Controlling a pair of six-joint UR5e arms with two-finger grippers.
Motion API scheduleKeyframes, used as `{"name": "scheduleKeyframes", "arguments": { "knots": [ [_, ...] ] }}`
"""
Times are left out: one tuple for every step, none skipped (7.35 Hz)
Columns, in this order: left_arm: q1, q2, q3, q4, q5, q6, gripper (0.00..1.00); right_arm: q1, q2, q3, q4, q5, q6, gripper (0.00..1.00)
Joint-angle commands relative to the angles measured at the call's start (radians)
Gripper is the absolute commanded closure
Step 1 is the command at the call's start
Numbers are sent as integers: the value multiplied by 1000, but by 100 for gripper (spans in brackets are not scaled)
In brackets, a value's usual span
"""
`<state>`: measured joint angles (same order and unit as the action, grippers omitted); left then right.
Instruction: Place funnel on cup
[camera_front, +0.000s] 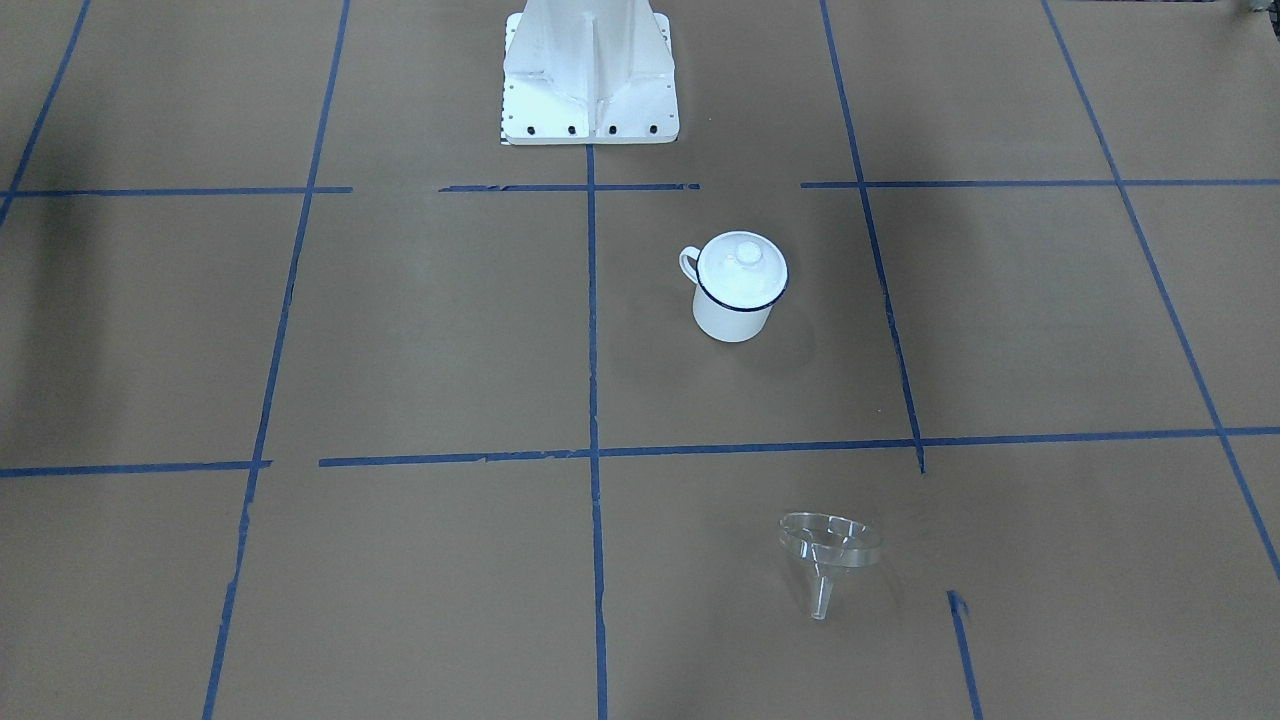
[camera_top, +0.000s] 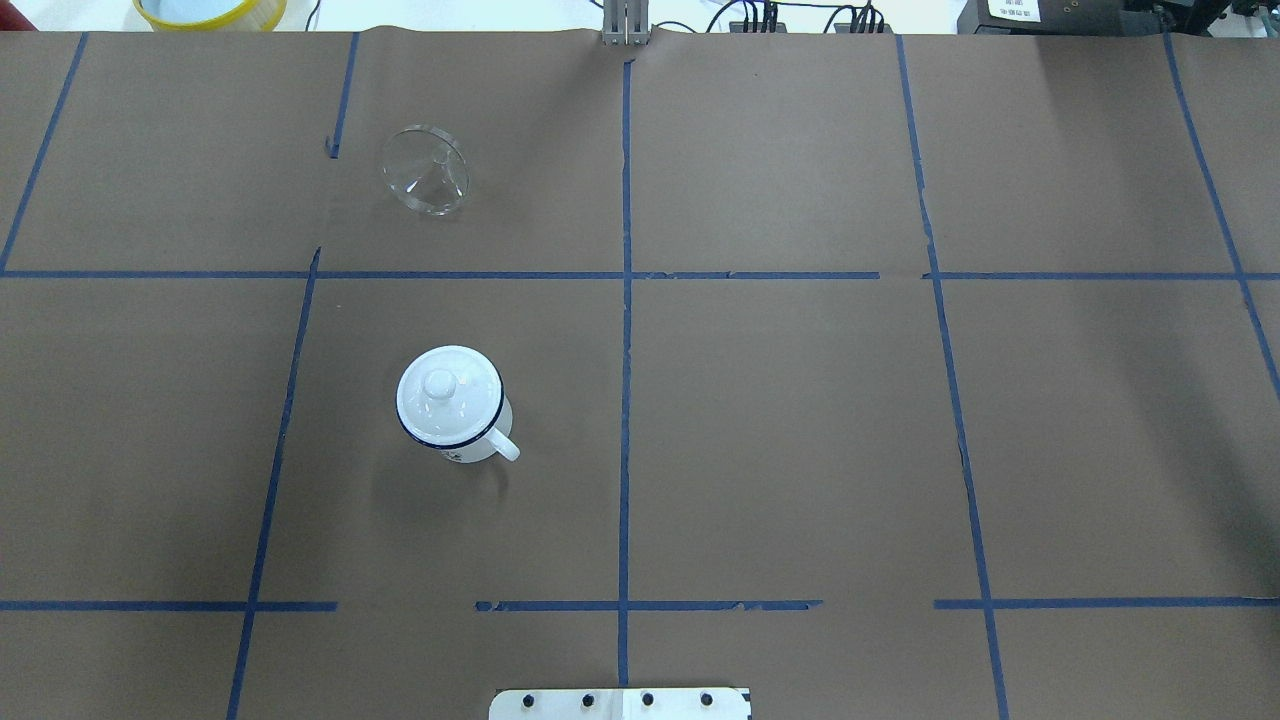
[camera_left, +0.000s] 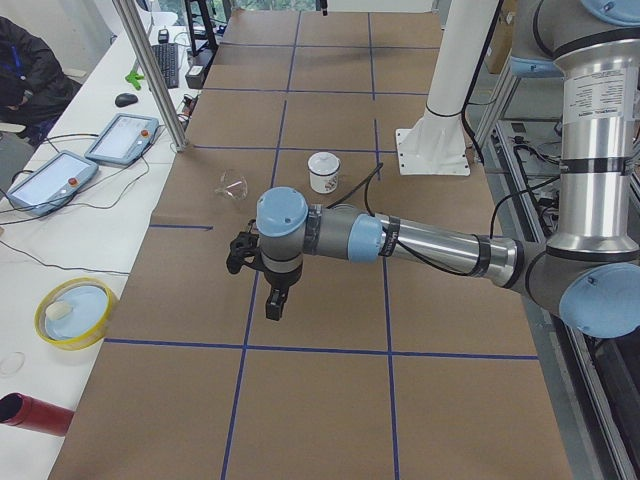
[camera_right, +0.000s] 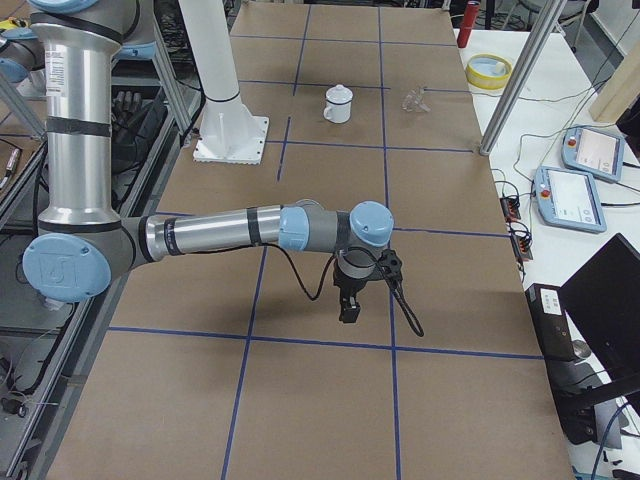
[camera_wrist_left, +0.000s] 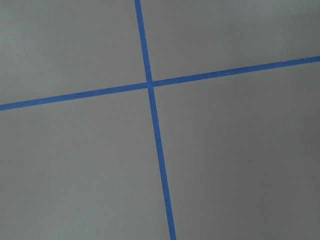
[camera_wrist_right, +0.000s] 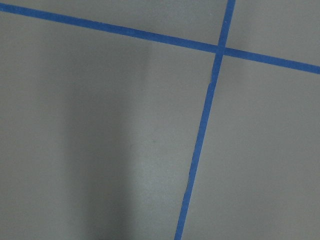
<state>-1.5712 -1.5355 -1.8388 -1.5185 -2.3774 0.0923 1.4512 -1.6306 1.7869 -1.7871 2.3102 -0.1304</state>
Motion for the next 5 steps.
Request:
{"name": "scheduleKeyframes", "arguments": {
  "knots": [
    [-4,-136,18,-23,10,1,0,0,0,-1,0,0,0,0],
    [-7,-130,3,-90,1,1,0,0,0,-1,0,0,0,0],
    [-7,-109,3,-109,3,6,0,0,0,0,0,0,0,0],
    [19,-127,-3,-142,3,-72,0,0,0,-1,0,0,0,0],
    [118,-162,-23,-150,15,-252,0,0,2,0,0,0,0,0]
  ]
}}
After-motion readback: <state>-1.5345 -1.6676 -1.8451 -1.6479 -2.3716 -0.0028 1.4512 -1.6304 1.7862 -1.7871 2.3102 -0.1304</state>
